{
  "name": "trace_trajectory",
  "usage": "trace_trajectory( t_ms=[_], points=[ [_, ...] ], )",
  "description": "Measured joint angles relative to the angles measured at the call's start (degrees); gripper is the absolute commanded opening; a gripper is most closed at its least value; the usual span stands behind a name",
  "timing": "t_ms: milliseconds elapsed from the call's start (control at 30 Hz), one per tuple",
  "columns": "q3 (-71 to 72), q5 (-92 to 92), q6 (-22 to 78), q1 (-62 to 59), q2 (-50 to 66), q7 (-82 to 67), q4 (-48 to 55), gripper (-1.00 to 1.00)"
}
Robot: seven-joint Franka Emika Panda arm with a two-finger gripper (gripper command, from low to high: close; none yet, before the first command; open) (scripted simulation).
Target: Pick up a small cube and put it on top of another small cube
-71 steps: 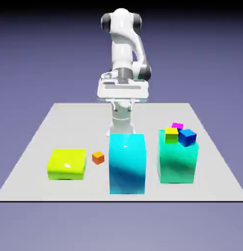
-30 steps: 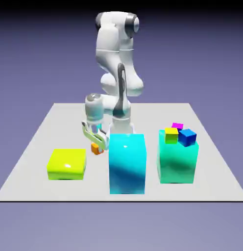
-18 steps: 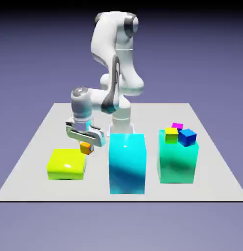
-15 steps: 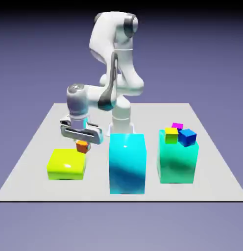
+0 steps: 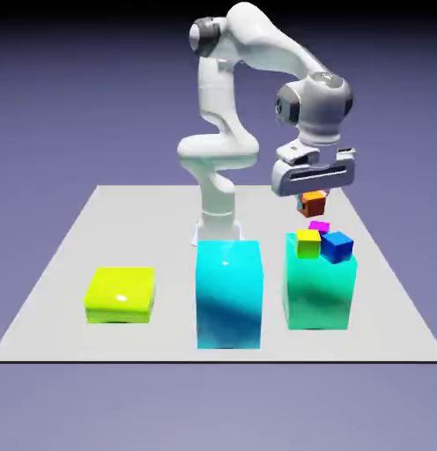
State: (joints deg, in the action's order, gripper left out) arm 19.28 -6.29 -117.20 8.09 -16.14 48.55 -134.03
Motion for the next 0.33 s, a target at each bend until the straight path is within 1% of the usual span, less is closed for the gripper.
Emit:
trace_trajectory(
  t_ms=[100, 133, 200, 333],
  points=[
    [0.7, 0.4, -7.5, 0.1, 3.0, 0.5, -4.6, -1.00],
    [0.8, 0.5, -8.4, 0.1, 3.4, 0.6, -5.2, 1.00],
    [0.8, 0.7, -8.4, 0.1, 3.4, 0.7, -5.2, 1.00],
    [-0.1, 0.1, 1.5, 0.0, -0.6, 0.0, 0.9, 1.00]
  ],
)
